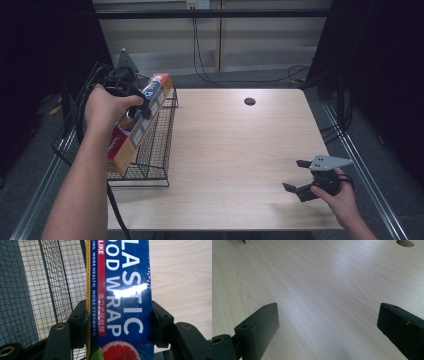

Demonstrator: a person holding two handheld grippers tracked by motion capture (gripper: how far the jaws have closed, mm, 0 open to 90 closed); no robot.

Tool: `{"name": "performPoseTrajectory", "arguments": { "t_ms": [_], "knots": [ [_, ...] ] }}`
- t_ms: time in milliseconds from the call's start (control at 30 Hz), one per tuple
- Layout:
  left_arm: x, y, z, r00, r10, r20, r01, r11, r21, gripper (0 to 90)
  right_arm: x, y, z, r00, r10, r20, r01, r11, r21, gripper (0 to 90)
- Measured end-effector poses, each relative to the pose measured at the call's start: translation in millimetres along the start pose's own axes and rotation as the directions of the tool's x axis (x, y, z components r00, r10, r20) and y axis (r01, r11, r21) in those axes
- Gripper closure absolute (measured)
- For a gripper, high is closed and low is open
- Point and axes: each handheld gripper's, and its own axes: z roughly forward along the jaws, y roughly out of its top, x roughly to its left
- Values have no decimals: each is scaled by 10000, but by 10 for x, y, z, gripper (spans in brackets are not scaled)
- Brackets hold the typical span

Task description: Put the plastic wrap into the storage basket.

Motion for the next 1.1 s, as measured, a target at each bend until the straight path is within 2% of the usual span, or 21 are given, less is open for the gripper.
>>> {"name": "performPoseTrajectory", "arguments": {
  "t_ms": [167, 467, 633, 667, 867, 900, 1033, 1067, 1100],
  "knots": [
    [81, -21, -43, 9996, -290, -69, 289, 9995, -97, 432, 4, 2, 4, 10000, -48, -27, 48, 10000, 24, 38],
    [186, -56, -75, 9984, -514, -244, 510, 9986, -152, 432, 15, 2, 10, 10000, -70, -69, 71, 10000, 64, 38],
    [266, -75, -85, 9965, -784, -279, 779, 9967, -208, 432, 16, 3, 10, 9999, -80, -73, 80, 10000, 39, 38],
    [279, -80, -82, 9952, -936, -299, 930, 9954, -209, 431, 16, 3, 9, 9999, -72, -73, 72, 10000, 41, 38],
    [344, -94, -93, 9930, -1092, -448, 1081, 9938, -265, 431, 19, 2, 15, 9999, -75, -96, 76, 9999, 76, 38],
    [343, -97, -91, 9914, -1229, -449, 1216, 9921, -314, 431, 19, 2, 15, 9999, -75, -96, 76, 9999, 81, 38],
    [367, -101, -100, 9892, -1363, -540, 1344, 9903, -360, 431, 17, 2, 11, 10000, -76, -59, 77, 10000, 50, 38],
    [386, -100, -109, 9909, -1178, -658, 1159, 9928, -315, 431, 17, 2, 11, 9999, -76, -77, 76, 10000, 59, 38],
    [384, -102, -110, 9904, -1232, -630, 1214, 9921, -322, 431, 18, 2, 10, 10000, -68, -67, 68, 10000, 56, 38]
  ]
}}
